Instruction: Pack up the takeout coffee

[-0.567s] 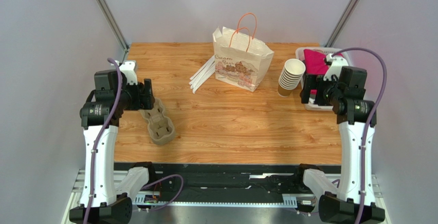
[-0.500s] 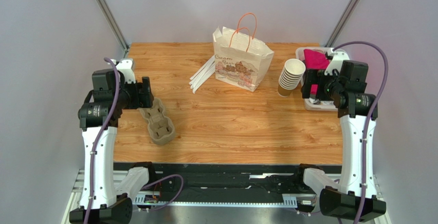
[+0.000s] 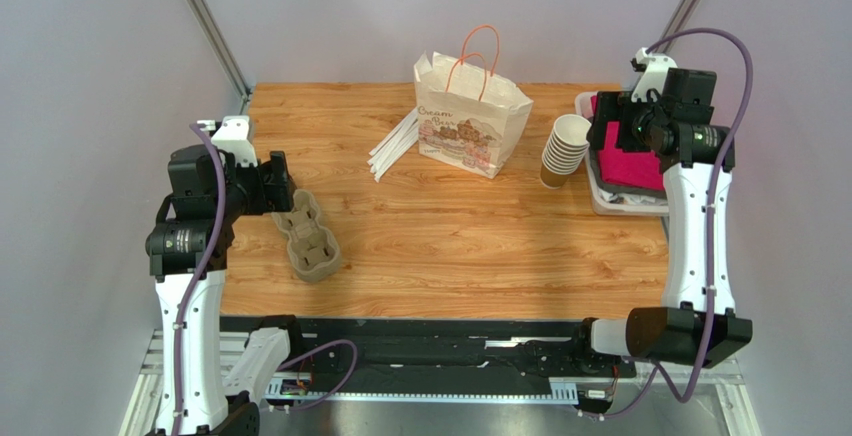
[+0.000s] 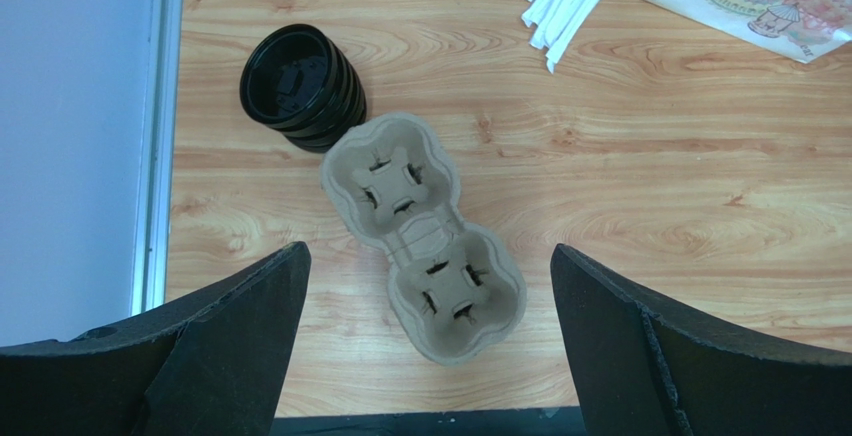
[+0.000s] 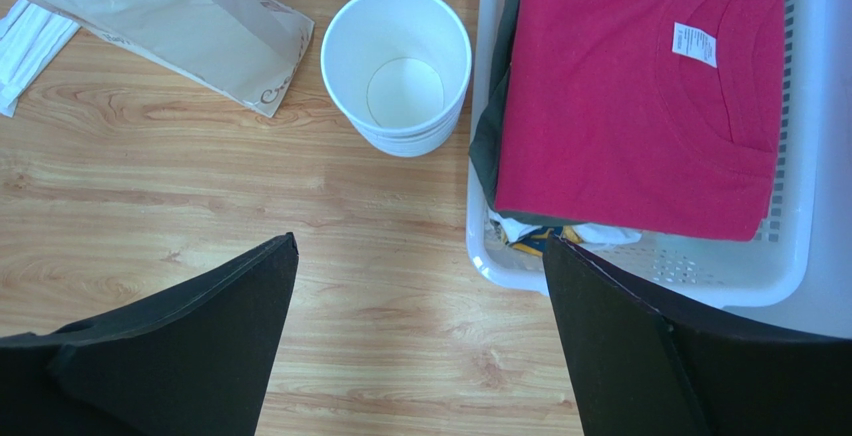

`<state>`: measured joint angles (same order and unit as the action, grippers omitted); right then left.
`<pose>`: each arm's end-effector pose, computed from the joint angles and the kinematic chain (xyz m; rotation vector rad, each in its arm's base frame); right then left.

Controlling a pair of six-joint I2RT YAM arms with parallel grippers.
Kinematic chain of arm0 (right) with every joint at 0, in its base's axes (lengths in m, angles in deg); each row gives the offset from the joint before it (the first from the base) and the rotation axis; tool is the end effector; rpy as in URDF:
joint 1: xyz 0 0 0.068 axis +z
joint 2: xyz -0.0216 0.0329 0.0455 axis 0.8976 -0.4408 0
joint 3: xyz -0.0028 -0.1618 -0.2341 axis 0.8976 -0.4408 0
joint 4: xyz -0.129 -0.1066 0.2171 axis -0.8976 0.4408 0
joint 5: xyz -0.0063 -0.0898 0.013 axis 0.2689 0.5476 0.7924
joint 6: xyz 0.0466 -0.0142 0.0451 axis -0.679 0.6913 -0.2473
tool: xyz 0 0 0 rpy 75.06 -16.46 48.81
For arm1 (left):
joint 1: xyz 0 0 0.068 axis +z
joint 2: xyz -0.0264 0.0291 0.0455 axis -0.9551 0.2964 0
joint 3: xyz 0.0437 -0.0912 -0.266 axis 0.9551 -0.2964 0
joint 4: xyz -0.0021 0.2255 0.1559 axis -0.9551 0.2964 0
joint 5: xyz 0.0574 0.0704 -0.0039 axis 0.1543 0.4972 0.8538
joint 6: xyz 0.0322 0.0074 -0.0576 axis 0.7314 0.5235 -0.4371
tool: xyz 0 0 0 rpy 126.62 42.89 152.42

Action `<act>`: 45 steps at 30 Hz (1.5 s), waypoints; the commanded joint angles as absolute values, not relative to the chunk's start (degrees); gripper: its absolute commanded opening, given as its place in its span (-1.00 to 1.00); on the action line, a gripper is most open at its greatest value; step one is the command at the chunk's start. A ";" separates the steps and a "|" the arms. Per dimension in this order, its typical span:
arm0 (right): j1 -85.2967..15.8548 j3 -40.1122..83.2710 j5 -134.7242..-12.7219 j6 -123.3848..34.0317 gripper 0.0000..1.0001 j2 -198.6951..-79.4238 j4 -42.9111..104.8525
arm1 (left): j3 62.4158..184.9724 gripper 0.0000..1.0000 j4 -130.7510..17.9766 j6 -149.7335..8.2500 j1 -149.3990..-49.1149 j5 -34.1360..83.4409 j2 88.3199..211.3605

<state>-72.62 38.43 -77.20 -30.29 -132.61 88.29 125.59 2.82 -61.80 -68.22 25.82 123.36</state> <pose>0.2691 -0.0313 0.4353 -0.0783 2.2539 0.0678 0.1542 0.0057 0.4191 -0.0601 2.1250 -0.1121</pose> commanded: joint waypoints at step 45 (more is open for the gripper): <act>-74.92 54.75 -80.05 -40.32 -1.00 -161.78 87.06 | 127.64 0.98 -1.90 -62.85 -67.57 27.02 131.30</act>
